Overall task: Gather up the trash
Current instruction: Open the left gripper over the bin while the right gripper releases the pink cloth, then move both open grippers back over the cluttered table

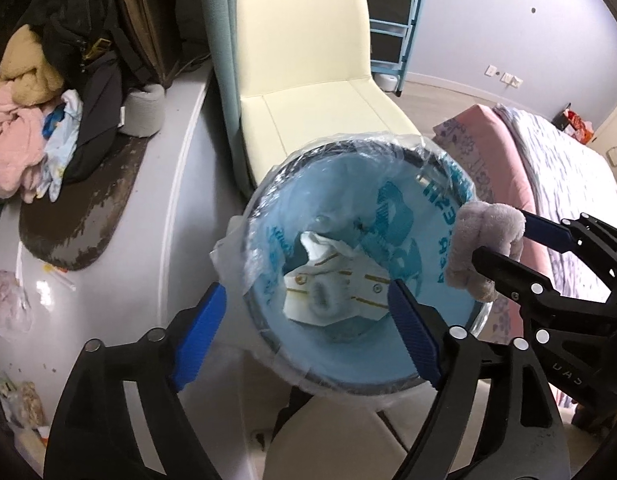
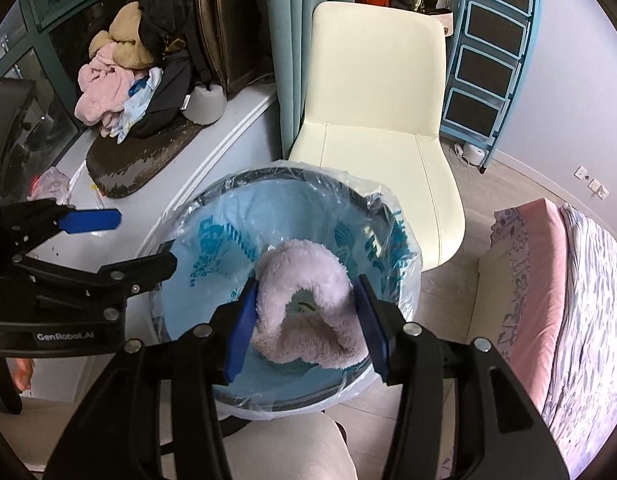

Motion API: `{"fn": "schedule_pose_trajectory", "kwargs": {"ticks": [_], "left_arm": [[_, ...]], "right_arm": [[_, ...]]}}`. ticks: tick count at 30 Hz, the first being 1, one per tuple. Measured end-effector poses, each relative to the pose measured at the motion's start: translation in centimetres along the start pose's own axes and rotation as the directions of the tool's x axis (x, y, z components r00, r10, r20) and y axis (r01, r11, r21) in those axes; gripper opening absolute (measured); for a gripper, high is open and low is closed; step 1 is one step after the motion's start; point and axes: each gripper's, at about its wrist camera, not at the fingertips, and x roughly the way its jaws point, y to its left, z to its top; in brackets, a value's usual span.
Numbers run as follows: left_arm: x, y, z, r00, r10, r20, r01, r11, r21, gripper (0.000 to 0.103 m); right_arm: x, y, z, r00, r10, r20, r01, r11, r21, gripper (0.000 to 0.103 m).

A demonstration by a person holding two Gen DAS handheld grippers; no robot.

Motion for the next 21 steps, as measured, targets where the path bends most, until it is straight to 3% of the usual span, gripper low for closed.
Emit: {"fn": "schedule_pose_trajectory", "kwargs": {"ticks": [11, 21], "left_arm": [[-2.1, 2.8, -2.4, 1.000, -0.019, 0.016, 0.020, 0.997, -0.076, 0.082], [-3.1, 3.1, -3.7, 1.000, -0.019, 0.014, 0.020, 0.998, -0.065, 0.082]], "right_arm": [[-2.2, 2.1, -1.2, 0.999, -0.029, 0.046, 0.029, 1.000, 0.008, 0.048], [-2.6, 3.2, -1.7, 0.998, -0.008, 0.058, 0.007, 1.000, 0.018, 0.048]]}}
